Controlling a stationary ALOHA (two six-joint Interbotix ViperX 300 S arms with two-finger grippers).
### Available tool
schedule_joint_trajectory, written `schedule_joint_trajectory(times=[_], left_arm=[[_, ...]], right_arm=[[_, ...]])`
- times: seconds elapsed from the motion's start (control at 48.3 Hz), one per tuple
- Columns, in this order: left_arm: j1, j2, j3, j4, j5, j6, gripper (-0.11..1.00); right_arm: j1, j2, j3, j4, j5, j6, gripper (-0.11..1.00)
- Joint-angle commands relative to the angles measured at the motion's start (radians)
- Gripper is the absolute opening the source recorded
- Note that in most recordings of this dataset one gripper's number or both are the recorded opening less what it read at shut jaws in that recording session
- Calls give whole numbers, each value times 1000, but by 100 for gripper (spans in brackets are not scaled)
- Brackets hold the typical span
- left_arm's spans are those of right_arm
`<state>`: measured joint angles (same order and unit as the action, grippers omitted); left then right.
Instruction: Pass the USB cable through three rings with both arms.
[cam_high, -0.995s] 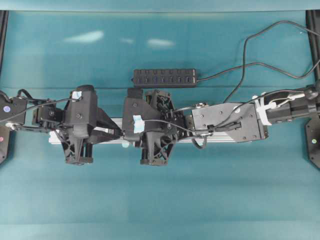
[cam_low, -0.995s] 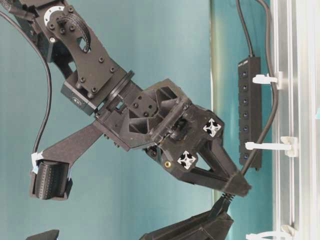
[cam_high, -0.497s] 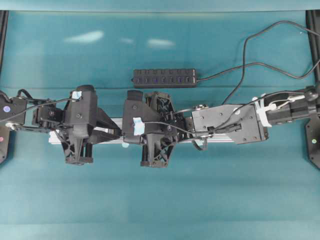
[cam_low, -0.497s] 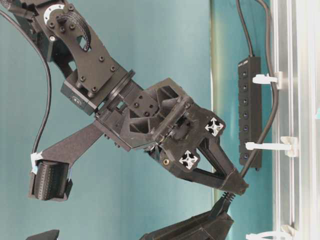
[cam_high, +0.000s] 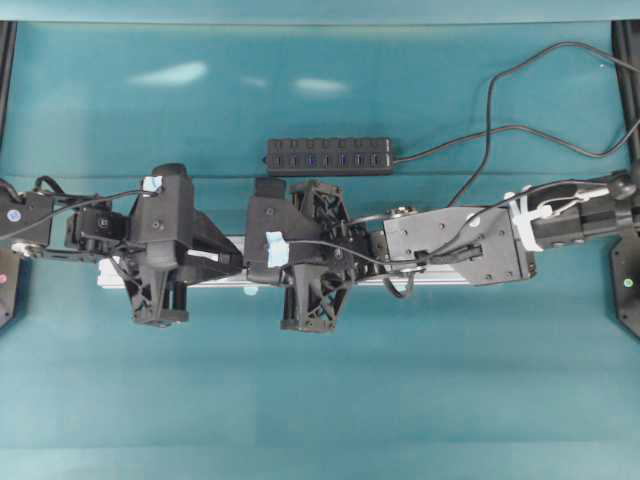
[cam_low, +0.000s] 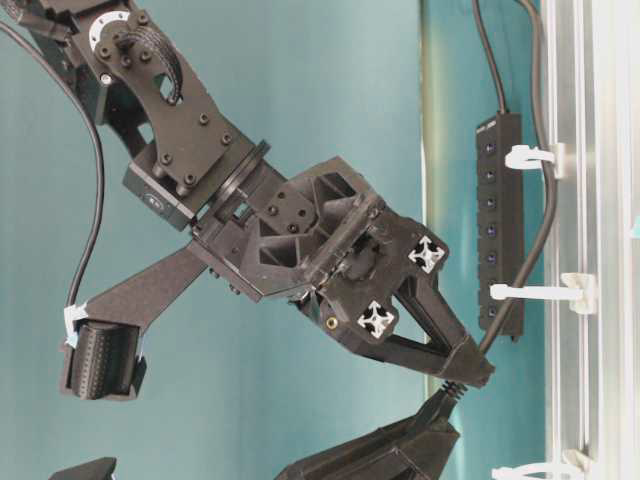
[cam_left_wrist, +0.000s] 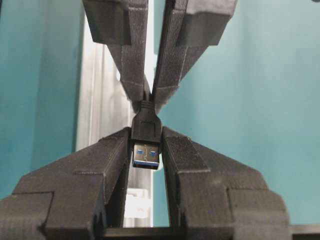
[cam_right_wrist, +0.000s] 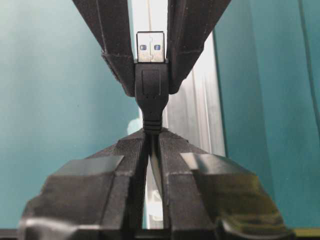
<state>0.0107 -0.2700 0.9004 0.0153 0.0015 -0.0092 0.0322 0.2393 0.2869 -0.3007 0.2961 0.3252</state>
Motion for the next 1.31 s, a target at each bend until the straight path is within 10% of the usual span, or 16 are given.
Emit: schedule_joint_trajectory(times=[0.0, 0.249, 0.518, 0.808, 1.285], left_arm=[[2, -15, -20, 0, -18, -3, 23], [2, -15, -20, 0, -20, -3, 26], [2, -17, -23, 0, -17, -23, 91], [-9, -181, 54, 0, 49, -160, 92], [-11, -581, 170, 0, 341, -169, 91]], right_arm=[[5, -8, -18, 0, -3, 8, -7], [8, -8, -20, 0, 14, 8, -7], [20, 8, -46, 0, 81, 0, -7], [21, 23, -72, 0, 117, -2, -7], [12, 120, -192, 11, 308, -2, -7]])
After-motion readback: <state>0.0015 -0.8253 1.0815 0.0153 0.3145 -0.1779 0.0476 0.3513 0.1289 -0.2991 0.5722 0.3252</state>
